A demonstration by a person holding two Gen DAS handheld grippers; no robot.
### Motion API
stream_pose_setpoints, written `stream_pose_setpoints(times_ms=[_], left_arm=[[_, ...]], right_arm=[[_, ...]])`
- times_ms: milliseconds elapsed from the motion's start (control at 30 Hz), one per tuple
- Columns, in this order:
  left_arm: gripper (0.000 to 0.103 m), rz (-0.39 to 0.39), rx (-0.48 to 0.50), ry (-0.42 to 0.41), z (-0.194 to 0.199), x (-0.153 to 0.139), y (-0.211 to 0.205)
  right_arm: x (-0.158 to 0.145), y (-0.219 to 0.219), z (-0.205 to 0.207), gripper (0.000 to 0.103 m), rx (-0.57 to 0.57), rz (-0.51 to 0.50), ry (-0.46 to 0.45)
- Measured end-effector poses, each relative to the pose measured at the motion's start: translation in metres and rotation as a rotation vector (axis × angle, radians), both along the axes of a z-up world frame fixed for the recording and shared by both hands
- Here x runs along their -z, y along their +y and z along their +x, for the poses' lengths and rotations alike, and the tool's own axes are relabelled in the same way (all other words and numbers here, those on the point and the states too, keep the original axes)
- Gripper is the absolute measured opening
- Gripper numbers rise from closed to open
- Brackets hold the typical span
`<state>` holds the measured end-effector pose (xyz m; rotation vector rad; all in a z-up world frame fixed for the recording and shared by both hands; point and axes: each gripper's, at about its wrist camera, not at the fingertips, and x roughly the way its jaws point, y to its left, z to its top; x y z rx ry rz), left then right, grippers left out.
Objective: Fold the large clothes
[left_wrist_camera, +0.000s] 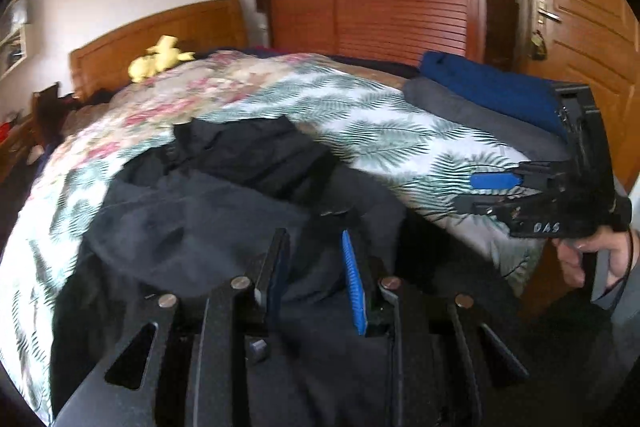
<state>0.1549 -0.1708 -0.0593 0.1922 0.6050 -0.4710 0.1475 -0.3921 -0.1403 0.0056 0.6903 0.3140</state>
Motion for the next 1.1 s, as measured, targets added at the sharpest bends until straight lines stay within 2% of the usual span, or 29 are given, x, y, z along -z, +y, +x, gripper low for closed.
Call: stream_pose_setpoints(times_ms=[267,433,567,700,767,833,1100], left_arm=[[0.025,0.08,0.097,0.049,0.01,0.012,-0.063],[0.025,0.149,0.077,0.123,0.024,0.036,-0.074],[0.025,0.171,0.077,0.164,0.031,0.048,-0.075],[0.024,0.211,0.077,0.102,0.024,0.047,-0.072],[0.007,0.216,0.075,0.075,0.022,0.043,-0.067],[0.002,0.202,0.053,0.043,0.018,0.033,-0.057],[0.0,0.137,-0.078,-0.058,0.011,-0.014,0.02]], right_arm=[[0.0,-0.021,-0.003,0.056,0.048,0.001,-0.01],[0.001,-0.03,-0.001,0.056,0.062,0.016,-0.003],[0.001,-0.029,-0.001,0.056,0.054,0.026,0.001],[-0.002,-0.023,-0.001,0.056,0.04,0.023,-0.009],[-0.004,-0.019,-0.001,0.056,0.036,0.021,-0.014],[-0.005,-0.015,0.002,0.056,0.031,0.024,-0.016],[-0.008,0.014,0.012,0.056,-0.006,0.016,-0.024]])
